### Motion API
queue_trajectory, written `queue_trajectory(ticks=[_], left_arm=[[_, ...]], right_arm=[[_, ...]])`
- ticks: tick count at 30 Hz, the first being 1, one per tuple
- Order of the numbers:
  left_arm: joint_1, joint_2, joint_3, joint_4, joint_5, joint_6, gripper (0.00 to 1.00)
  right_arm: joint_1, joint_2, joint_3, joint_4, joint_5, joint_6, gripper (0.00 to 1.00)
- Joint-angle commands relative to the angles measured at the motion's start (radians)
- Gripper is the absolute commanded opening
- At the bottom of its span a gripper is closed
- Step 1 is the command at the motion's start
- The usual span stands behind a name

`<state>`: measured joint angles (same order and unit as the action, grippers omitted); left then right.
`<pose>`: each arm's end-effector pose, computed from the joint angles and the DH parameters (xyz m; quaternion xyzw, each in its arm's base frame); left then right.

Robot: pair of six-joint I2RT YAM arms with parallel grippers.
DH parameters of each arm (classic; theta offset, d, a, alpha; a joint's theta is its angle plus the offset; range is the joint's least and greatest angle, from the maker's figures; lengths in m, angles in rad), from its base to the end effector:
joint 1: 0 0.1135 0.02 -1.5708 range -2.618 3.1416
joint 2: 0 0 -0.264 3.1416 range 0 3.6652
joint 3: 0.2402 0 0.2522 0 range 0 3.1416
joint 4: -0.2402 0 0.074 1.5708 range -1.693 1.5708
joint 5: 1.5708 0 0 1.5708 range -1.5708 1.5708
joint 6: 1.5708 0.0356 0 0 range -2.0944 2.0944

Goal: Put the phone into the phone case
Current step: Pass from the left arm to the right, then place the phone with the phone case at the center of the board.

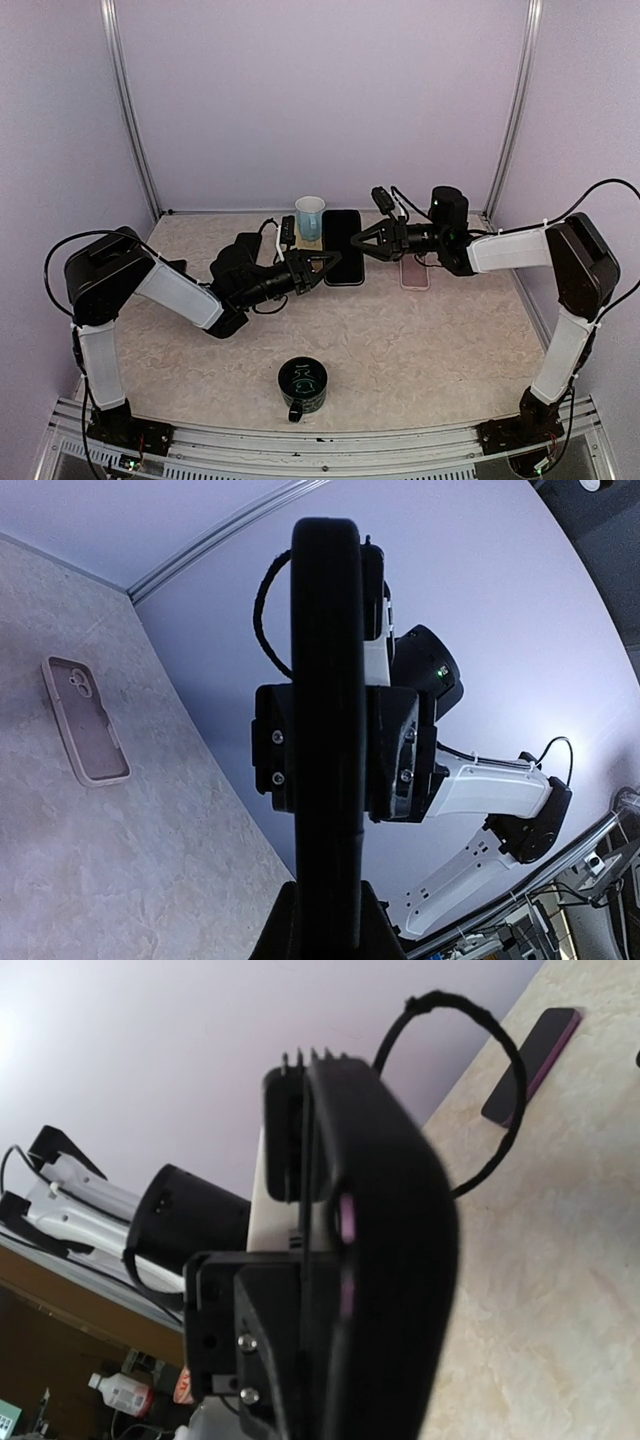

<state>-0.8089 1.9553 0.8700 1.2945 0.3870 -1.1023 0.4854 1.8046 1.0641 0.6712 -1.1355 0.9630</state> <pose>0.2602 -0.2922 0.1918 0.0575 0.6329 -0.6926 0.3412 0.3310 0.2111 0.2432 -0.2106 0.6857 0.6756 0.1703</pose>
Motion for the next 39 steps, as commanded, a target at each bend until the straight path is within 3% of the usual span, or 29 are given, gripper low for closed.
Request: queue_trajectory(ticks=[1, 4, 7, 15, 25, 29, 30, 34, 39], left_arm=[[-0.003, -0.036, 0.011, 0.07, -0.03, 0.028, 0.0], [-0.002, -0.036, 0.011, 0.069, -0.033, 0.037, 0.02], [-0.001, -0.042, 0.008, 0.06, -0.033, 0.044, 0.1], [0.035, -0.074, -0.037, 0.032, -0.021, 0.046, 0.54], [0.126, -0.227, -0.152, -0.153, -0.035, 0.141, 0.81], [0.161, -0.301, -0.186, -0.261, -0.051, 0.2, 0.89], [0.166, -0.322, -0.192, -0.293, -0.06, 0.219, 0.97], [0.176, -0.402, -0.205, -0.425, -0.113, 0.296, 0.99], [0.178, -0.483, -0.222, -0.536, -0.201, 0.349, 0.99]], right_arm=[[0.019, 0.015, 0.018, 0.018, -0.008, 0.001, 0.24], [0.021, 0.021, 0.022, 0.015, -0.015, 0.003, 0.07], [0.021, 0.025, 0.025, 0.009, -0.022, 0.005, 0.0], [-0.012, 0.039, 0.06, -0.048, -0.045, -0.004, 0.0], [-0.136, 0.084, 0.128, -0.171, -0.048, -0.059, 0.0], [-0.183, 0.132, 0.204, -0.311, -0.031, -0.143, 0.0], [-0.195, 0.145, 0.229, -0.36, -0.025, -0.175, 0.0], [-0.234, 0.222, 0.34, -0.564, 0.032, -0.304, 0.0], [-0.267, 0.312, 0.41, -0.591, 0.039, -0.303, 0.0]])
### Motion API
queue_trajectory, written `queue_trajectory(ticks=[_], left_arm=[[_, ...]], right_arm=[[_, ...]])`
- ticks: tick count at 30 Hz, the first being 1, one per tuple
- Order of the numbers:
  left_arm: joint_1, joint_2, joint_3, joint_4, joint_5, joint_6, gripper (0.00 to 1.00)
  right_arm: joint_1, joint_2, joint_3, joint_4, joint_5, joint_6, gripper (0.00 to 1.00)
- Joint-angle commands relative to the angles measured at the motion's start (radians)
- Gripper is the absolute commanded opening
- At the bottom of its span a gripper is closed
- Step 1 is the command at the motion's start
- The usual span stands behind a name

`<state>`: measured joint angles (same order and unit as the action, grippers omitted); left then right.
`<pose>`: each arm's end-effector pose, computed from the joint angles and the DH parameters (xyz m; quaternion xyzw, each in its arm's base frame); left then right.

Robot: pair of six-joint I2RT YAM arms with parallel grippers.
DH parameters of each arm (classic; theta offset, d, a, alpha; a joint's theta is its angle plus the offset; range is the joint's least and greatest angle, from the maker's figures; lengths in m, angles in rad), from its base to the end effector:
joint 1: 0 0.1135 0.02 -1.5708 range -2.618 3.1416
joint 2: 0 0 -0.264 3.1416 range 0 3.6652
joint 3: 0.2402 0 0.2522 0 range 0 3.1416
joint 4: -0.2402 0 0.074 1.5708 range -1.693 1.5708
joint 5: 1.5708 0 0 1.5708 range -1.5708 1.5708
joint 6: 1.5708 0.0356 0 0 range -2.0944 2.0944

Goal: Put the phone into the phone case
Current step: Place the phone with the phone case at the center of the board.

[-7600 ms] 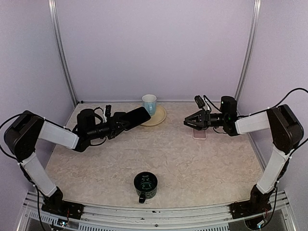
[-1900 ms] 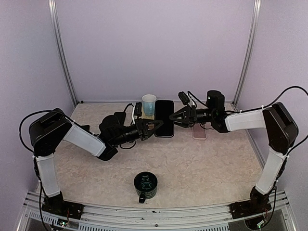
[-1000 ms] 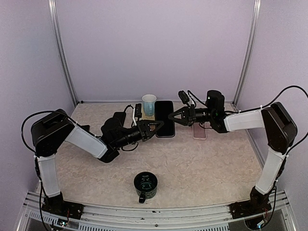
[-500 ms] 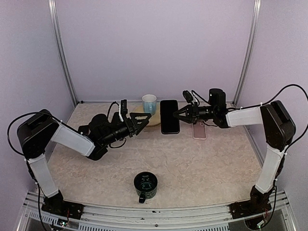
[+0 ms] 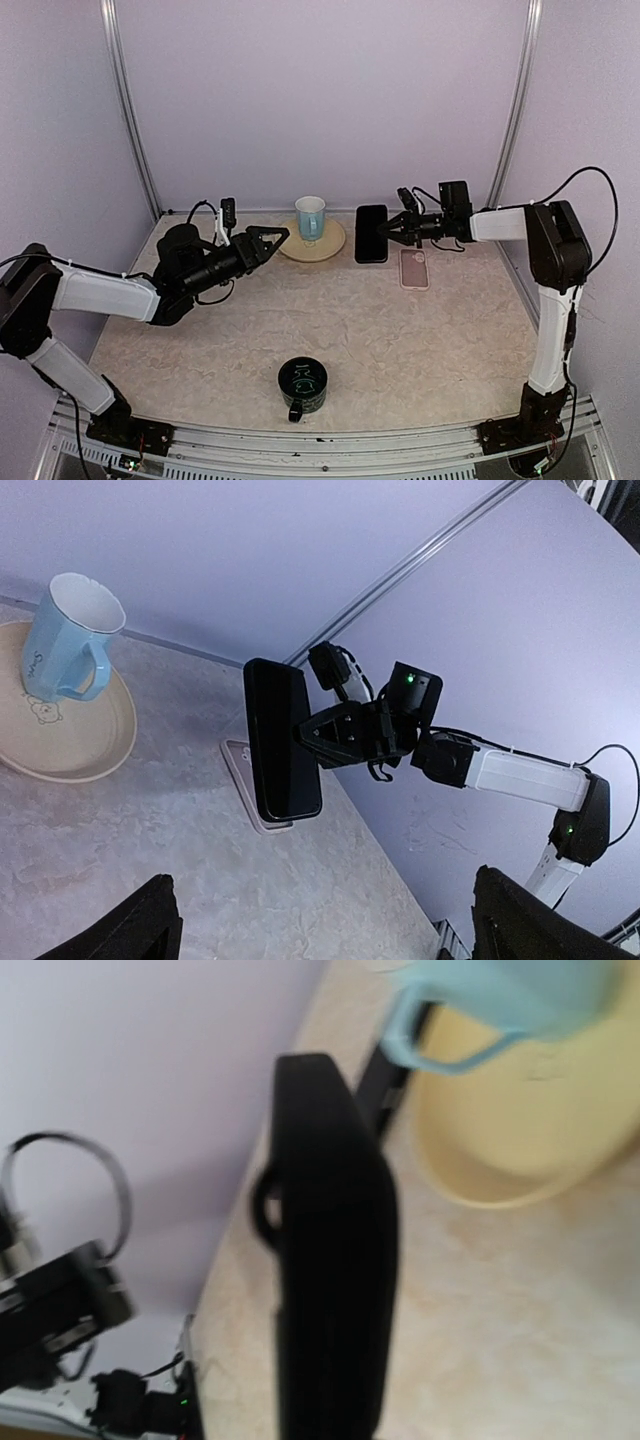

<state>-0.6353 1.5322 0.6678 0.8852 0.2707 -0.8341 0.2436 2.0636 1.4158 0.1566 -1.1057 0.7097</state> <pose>0.2541 -0.1992 0.2322 0.0271 0.6995 -0.5446 0.4620 0.4346 0.1408 0.2037 -0.0940 0.7726 0.6009 0.1820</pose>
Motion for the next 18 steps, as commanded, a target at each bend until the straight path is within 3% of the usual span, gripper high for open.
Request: queue_trajectory(ticks=[1, 18], left_arm=[[0.005, -0.071, -0.024, -0.138, -0.096, 0.083, 0.99], [0.008, -0.089, -0.041, -0.212, -0.17, 0.069, 0.99]], right_arm=[[-0.028, 0.072, 0.074, -0.084, 0.012, -0.052, 0.0], [-0.096, 0.394, 0.491, -0.386, 0.053, -0.118, 0.0]])
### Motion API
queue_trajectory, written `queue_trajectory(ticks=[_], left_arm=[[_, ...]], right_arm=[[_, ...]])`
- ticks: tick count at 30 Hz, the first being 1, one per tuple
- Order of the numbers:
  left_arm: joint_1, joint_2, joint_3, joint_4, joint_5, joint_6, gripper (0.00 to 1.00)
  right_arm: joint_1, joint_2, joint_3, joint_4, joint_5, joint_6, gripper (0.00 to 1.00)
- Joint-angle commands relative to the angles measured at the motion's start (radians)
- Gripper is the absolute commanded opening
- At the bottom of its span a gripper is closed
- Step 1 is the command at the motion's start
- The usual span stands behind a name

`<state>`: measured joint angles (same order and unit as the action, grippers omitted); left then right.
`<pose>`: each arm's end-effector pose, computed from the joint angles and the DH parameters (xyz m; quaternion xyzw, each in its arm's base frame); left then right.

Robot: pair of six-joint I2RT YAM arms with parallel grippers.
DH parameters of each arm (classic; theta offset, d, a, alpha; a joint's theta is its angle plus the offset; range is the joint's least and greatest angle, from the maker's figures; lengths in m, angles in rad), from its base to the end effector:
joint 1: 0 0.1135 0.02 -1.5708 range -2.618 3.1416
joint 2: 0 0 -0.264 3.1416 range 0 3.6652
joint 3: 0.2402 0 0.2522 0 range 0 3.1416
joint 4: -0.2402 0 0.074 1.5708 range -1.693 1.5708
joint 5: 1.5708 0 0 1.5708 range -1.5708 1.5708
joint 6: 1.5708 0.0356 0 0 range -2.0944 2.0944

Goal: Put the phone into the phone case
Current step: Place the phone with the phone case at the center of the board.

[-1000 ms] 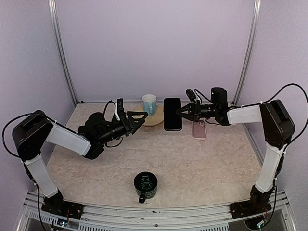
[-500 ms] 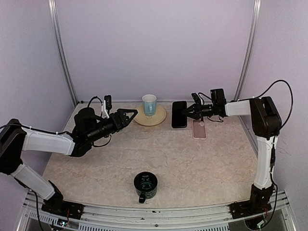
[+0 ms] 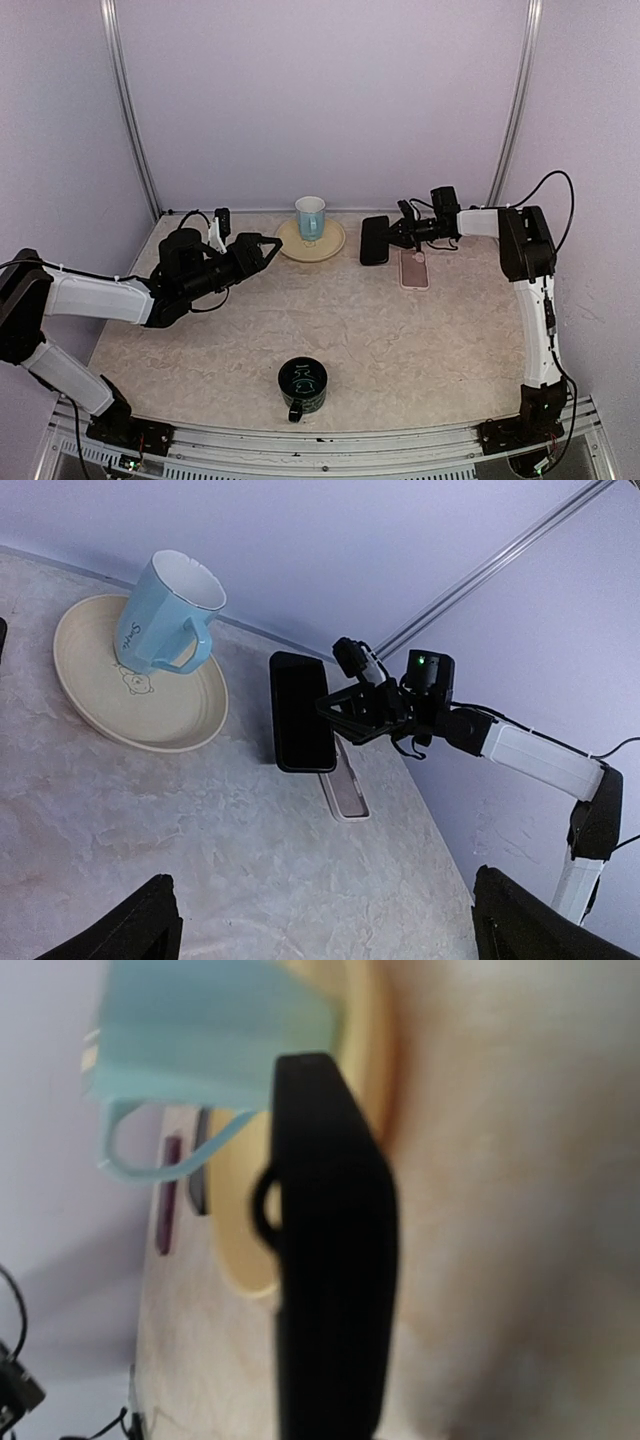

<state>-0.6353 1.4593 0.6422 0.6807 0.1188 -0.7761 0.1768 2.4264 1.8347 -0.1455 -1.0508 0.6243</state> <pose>0.2473 -0.1876 0.2234 -0.0140 0.7532 -0.4596 0.4704 0.5104 0.1226 0.1382 -0.0225 0.8164 0.5589 0.1437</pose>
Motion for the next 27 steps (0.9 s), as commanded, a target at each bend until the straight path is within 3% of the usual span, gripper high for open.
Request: queue_trajectory(ticks=[1, 14, 27], left_arm=[[0.008, -0.017, -0.017, -0.007, -0.019, 0.011, 0.99], [0.008, 0.001, -0.021, -0.001, -0.022, -0.002, 0.99], [0.008, 0.02, -0.031, 0.017, -0.012, -0.021, 0.99]], right_arm=[[-0.031, 0.038, 0.083, -0.093, 0.003, -0.035, 0.0], [-0.036, 0.126, 0.197, -0.196, 0.012, -0.072, 0.01], [-0.036, 0.174, 0.241, -0.21, 0.031, -0.062, 0.19]])
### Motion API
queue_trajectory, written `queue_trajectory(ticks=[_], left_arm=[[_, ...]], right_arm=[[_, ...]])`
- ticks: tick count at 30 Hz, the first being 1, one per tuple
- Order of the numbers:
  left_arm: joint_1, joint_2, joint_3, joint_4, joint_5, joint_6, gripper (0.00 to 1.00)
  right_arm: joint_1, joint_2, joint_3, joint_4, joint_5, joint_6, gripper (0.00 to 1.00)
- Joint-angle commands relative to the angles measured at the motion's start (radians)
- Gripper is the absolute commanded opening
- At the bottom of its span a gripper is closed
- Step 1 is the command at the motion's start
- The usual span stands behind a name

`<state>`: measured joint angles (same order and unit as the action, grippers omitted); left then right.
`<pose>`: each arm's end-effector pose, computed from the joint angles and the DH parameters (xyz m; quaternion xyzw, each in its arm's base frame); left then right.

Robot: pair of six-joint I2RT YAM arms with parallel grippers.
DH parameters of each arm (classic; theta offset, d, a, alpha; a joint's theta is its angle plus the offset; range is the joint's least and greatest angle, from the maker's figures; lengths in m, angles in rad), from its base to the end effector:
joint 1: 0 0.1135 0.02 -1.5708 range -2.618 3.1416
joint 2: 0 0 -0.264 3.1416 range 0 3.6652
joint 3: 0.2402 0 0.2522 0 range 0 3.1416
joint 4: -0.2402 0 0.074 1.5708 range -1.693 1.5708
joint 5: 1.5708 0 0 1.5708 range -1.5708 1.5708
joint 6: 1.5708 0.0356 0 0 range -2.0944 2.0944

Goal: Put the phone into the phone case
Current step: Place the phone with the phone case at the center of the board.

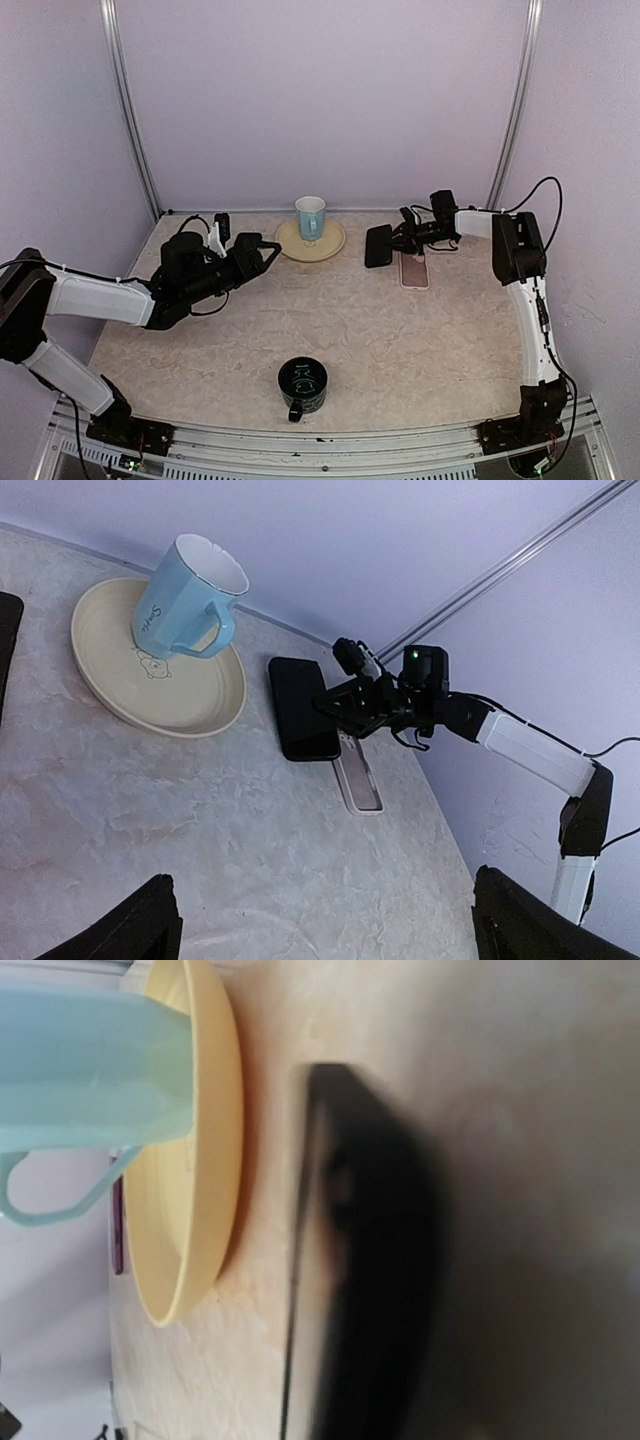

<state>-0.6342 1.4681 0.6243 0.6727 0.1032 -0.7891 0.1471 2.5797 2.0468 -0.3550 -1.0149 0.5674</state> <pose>0.2462 -0.1857 0.2143 -0.0260 0.7642 -0.4500 0.4614 0.5331 0.1096 0.1094 0.0127 0.8394 0.5313 0.1141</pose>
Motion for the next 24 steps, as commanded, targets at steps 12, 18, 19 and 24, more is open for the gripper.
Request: queue_trajectory(ticks=[12, 18, 19, 24], left_arm=[[0.007, 0.023, -0.02, 0.044, 0.007, -0.024, 0.99], [0.007, 0.02, -0.021, 0.044, 0.004, -0.023, 0.99], [0.007, 0.021, -0.023, 0.045, 0.003, -0.025, 0.99], [0.007, 0.02, -0.024, 0.049, 0.002, -0.028, 0.99]], right_arm=[[-0.004, 0.004, 0.038, 0.003, 0.005, -0.001, 0.4], [-0.006, -0.064, 0.009, -0.017, 0.058, -0.033, 0.48], [-0.005, -0.075, 0.003, -0.021, 0.067, -0.037, 0.48], [-0.006, -0.128, -0.037, -0.029, 0.093, -0.052, 0.49]])
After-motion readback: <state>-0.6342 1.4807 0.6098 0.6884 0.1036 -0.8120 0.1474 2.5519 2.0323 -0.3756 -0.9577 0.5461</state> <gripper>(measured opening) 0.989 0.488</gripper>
